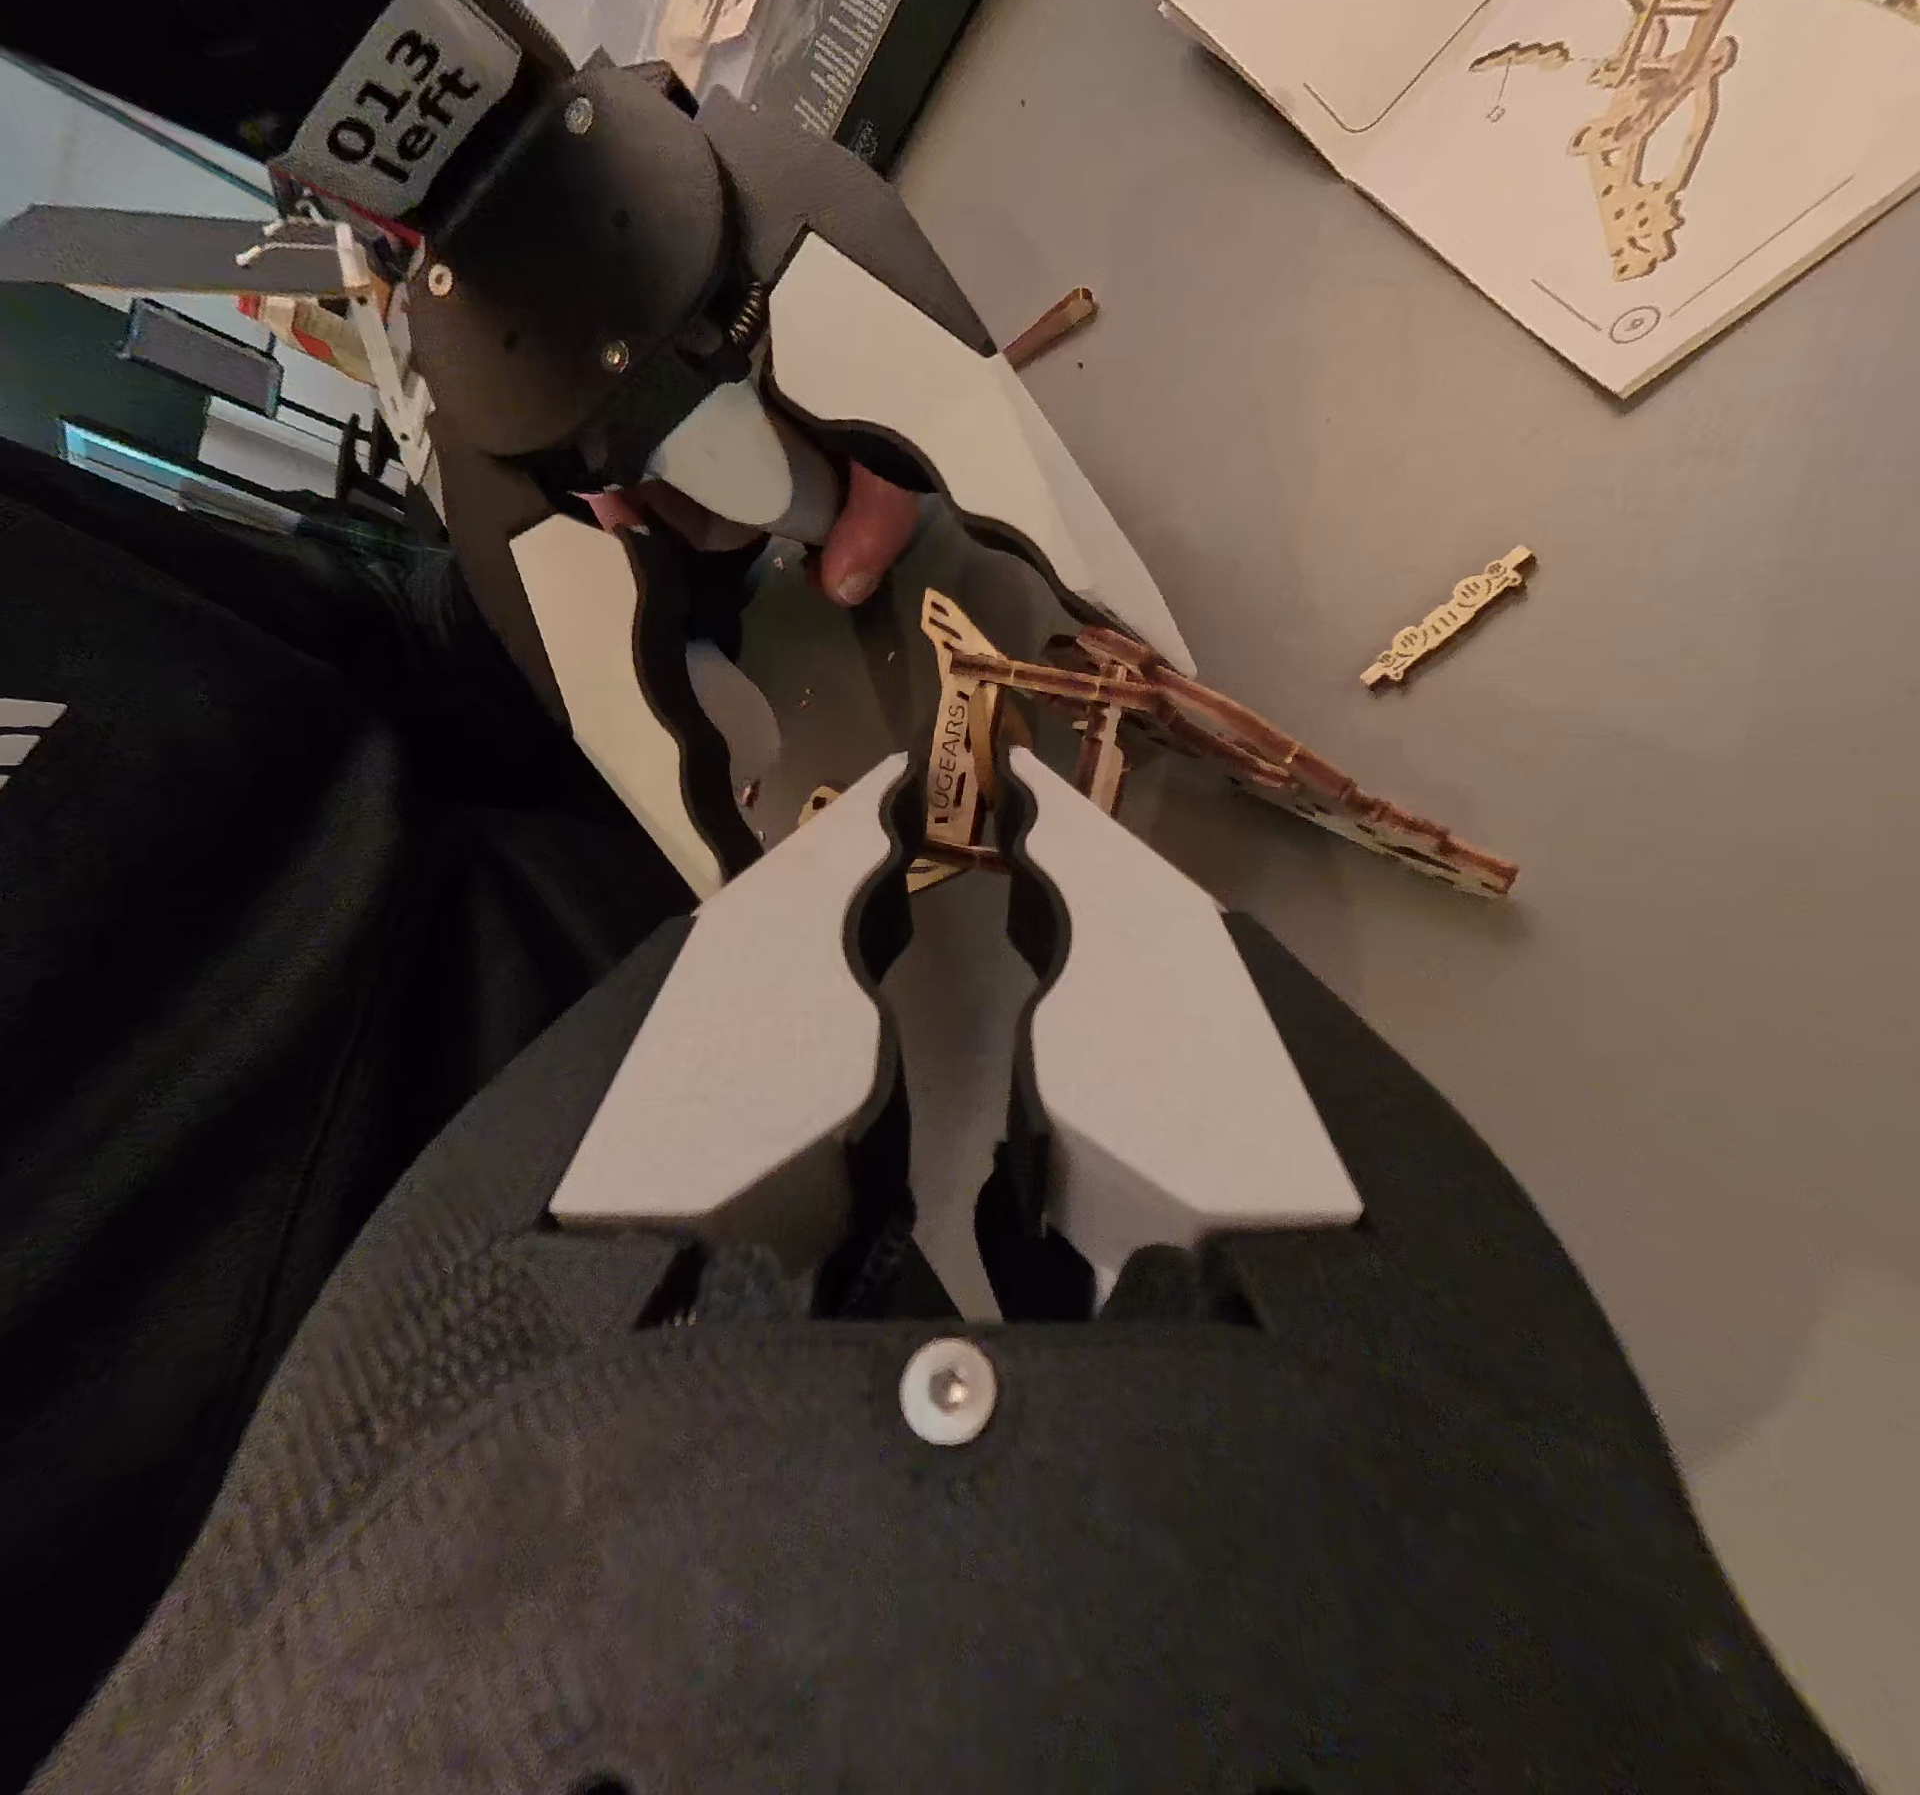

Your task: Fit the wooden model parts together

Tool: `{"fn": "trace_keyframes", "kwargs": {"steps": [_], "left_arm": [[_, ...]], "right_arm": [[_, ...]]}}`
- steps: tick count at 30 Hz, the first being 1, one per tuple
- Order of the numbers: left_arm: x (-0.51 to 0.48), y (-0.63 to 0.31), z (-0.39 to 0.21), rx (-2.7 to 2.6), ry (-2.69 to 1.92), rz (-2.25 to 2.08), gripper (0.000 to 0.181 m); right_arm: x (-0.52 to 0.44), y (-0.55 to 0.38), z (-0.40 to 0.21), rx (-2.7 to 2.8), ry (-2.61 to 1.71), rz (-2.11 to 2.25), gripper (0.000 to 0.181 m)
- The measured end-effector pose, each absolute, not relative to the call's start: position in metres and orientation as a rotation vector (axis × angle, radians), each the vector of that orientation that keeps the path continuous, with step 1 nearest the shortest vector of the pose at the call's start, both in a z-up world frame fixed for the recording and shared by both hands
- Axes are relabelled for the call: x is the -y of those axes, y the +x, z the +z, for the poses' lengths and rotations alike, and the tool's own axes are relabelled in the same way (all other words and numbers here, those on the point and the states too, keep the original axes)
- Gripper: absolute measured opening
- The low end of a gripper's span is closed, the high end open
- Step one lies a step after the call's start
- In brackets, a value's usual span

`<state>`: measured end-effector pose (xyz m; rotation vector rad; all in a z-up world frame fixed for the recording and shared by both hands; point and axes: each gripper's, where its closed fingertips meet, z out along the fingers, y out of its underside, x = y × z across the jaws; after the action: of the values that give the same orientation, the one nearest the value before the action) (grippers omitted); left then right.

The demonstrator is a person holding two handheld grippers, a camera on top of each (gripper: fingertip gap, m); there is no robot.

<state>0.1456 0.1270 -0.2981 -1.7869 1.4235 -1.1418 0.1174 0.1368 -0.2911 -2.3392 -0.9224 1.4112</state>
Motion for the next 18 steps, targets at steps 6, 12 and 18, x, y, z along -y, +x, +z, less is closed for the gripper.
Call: {"fn": "trace_keyframes", "kwargs": {"steps": [6, 12, 18], "left_arm": [[-0.125, 0.15, -0.302, -1.473, -1.761, -1.035, 0.093], [-0.125, 0.15, -0.307, -1.517, -1.73, -0.947, 0.089], [-0.126, 0.152, -0.311, -1.556, -1.694, -0.843, 0.087]], "right_arm": [[-0.134, 0.118, -0.292, 0.841, -2.371, 1.454, 0.009], [-0.134, 0.119, -0.289, 0.749, -2.369, 1.557, 0.009], [-0.132, 0.12, -0.288, 0.73, -2.35, 1.619, 0.009]]}}
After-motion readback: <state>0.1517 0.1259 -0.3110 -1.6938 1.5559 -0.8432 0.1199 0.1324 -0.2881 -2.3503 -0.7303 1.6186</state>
